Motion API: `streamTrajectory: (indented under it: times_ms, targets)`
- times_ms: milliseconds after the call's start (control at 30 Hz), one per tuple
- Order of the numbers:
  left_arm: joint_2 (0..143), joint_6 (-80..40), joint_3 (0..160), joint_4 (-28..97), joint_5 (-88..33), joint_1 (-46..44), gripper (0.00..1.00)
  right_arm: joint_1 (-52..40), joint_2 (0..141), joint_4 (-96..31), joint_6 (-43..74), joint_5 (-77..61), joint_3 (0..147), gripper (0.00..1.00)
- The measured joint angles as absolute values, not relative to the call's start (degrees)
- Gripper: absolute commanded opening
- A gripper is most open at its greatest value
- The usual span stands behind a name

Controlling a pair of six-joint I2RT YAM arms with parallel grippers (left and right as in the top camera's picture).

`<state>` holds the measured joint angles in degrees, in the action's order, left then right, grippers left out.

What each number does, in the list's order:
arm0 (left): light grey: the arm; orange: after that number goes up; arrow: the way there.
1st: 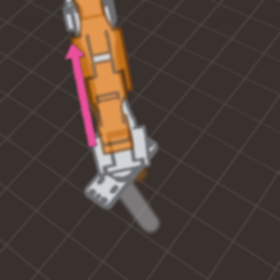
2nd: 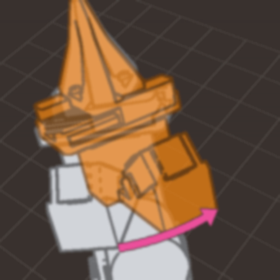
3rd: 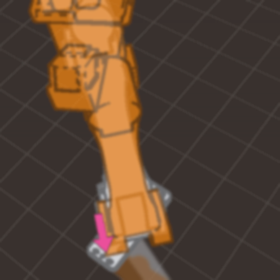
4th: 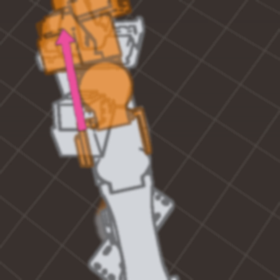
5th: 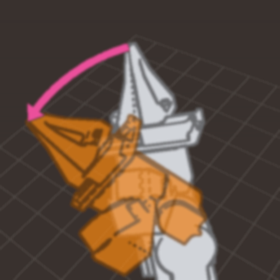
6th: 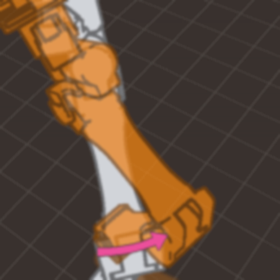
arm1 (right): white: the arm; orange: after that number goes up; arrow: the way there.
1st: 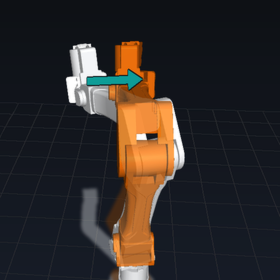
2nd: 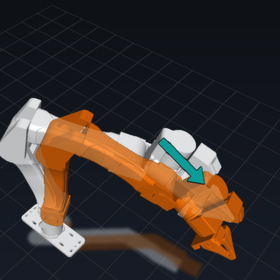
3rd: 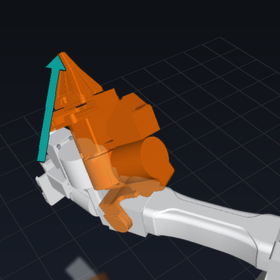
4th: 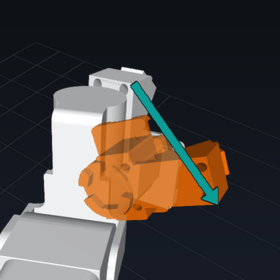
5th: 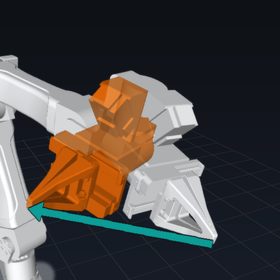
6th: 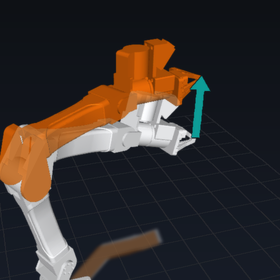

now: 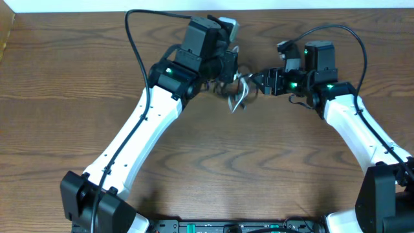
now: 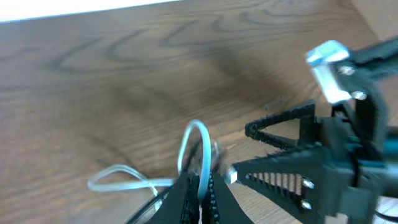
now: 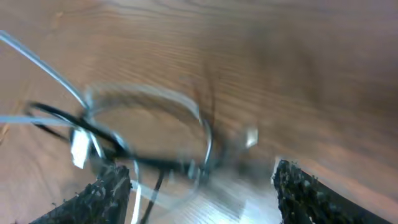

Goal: Untangle cables

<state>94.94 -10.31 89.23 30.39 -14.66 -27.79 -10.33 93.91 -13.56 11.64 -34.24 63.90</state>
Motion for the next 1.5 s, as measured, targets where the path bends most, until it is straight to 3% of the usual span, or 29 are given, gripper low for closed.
streamTrajectory:
  times_ms: [233,433,833,1500]
  targets:
    - [94.9,-14.5,89.2,28.7,-19.4,-25.8,0.07,-10.6,93.9,-12.6,8.9,-38.9,63.9,0.75]
    - [94.9,-15.7,89.2,27.2,-26.5,-24.9,0.07,-12.8,93.9,-13.5,6.9,-39.7,63.9,0.63]
    - [88.1,-16.5,89.2,26.5,-29.7,-22.3,0.08,-13.2,93.9,-17.4,6.5,-37.3,63.9,0.67]
    - [78.5,-16.6,89.2,19.8,-29.9,-22.3,0.08,-13.2,93.9,-19.9,6.9,-33.5,63.9,0.64]
